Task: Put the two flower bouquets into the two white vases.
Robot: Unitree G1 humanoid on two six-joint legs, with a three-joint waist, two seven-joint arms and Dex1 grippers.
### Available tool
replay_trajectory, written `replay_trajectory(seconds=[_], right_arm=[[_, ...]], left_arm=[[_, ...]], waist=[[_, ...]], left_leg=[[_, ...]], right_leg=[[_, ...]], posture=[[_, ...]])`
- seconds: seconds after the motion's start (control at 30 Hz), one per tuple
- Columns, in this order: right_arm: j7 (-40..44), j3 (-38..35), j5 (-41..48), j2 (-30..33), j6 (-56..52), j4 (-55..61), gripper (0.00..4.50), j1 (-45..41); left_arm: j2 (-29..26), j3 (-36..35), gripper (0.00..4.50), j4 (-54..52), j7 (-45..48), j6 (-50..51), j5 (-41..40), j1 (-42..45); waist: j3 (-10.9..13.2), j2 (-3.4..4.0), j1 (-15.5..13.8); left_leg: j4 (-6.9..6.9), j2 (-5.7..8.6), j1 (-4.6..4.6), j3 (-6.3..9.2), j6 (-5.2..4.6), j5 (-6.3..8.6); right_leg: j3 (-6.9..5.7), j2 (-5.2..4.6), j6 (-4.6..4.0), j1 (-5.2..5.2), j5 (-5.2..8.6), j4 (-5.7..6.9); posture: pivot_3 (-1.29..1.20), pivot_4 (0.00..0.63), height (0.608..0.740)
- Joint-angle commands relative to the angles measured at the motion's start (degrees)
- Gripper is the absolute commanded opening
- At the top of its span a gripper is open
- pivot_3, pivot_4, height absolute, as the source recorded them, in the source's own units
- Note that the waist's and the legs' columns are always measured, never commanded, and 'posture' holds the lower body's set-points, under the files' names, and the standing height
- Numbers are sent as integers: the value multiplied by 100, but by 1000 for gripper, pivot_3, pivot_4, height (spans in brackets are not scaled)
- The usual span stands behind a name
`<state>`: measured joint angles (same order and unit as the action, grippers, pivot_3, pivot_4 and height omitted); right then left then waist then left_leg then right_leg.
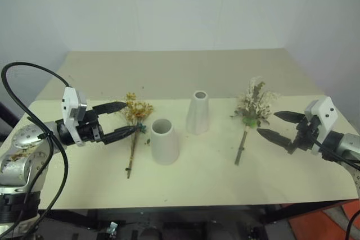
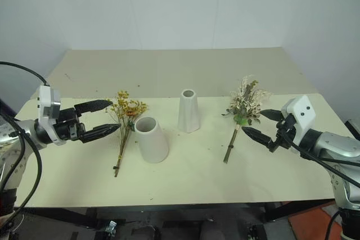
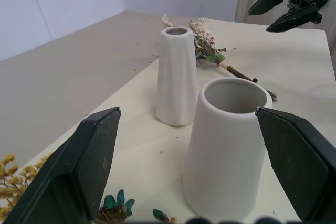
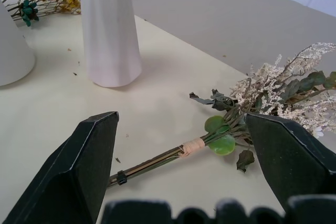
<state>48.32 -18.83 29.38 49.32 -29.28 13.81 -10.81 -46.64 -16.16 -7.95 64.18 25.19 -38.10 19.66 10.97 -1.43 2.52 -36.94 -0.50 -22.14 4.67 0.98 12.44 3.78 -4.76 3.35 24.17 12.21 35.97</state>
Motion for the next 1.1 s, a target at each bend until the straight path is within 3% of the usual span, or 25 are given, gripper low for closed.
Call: replay_trajectory(seconds=[0.03,0.37,0.63,0.8,1.1], right_arm=[[-9,-110,15,48,77,67,4487,-122],[-133,-6,-11,128,-224,34,4487,-241],[-1693,595,277,-30,-3691,107,4487,-1814],[-2444,608,213,-856,-5939,-434,4487,-3018],[-3165,1402,-571,-1568,-6107,-1351,4487,-3524]], left_arm=[[-92,7,4500,11,73,-103,51,131],[-100,84,4500,20,136,-70,35,311],[-213,685,4500,517,432,213,204,1274],[-87,1042,4500,1012,774,211,309,1987],[133,1327,4500,1587,1262,-15,566,2575]], waist=[[0,0,0],[0,0,-1],[0,0,19],[0,0,7],[0,0,14]], left_leg=[[0,0,0,0,0,0],[0,0,1,0,0,0],[-2,-3,2,0,0,0],[-2,-25,-4,1,-1,0],[-2,-25,-15,1,-1,-1]], right_leg=[[0,0,0,0,0,0],[0,0,0,0,0,1],[5,9,-4,4,-4,7],[6,33,-21,10,-14,3],[6,34,-58,21,-38,2]], posture=[[0,150,740],[0,150,740],[0,150,740],[0,150,740],[0,150,740]])
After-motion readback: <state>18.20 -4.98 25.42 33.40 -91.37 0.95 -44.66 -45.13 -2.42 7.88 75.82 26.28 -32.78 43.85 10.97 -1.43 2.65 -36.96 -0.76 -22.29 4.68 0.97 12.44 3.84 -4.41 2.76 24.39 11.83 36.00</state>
